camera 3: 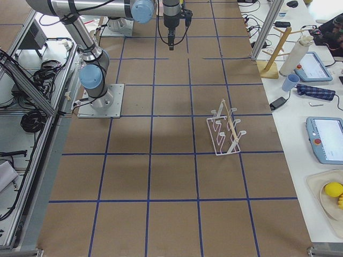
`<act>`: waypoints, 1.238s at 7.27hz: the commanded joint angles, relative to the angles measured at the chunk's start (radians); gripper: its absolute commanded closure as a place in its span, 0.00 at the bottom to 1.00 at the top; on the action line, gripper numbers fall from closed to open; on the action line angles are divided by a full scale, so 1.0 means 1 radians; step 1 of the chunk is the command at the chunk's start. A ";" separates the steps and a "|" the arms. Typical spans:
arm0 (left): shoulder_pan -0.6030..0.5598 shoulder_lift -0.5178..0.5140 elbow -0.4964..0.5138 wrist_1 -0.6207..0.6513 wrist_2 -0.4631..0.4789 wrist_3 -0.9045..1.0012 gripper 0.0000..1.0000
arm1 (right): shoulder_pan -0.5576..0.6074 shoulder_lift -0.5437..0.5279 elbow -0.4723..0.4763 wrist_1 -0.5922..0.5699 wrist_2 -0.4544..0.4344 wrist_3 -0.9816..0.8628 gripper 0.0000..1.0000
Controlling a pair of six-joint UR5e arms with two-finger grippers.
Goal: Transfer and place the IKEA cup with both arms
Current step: 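Lower the white cup into the empty tray slot and open the left gripper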
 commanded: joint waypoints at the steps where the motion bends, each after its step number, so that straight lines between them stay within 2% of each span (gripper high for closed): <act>1: -0.007 -0.024 0.000 0.034 -0.004 -0.017 1.00 | 0.001 0.000 0.000 0.000 0.006 0.002 0.00; 9: -0.022 -0.045 -0.008 0.054 -0.001 -0.004 1.00 | 0.002 0.001 0.000 -0.002 0.003 0.008 0.00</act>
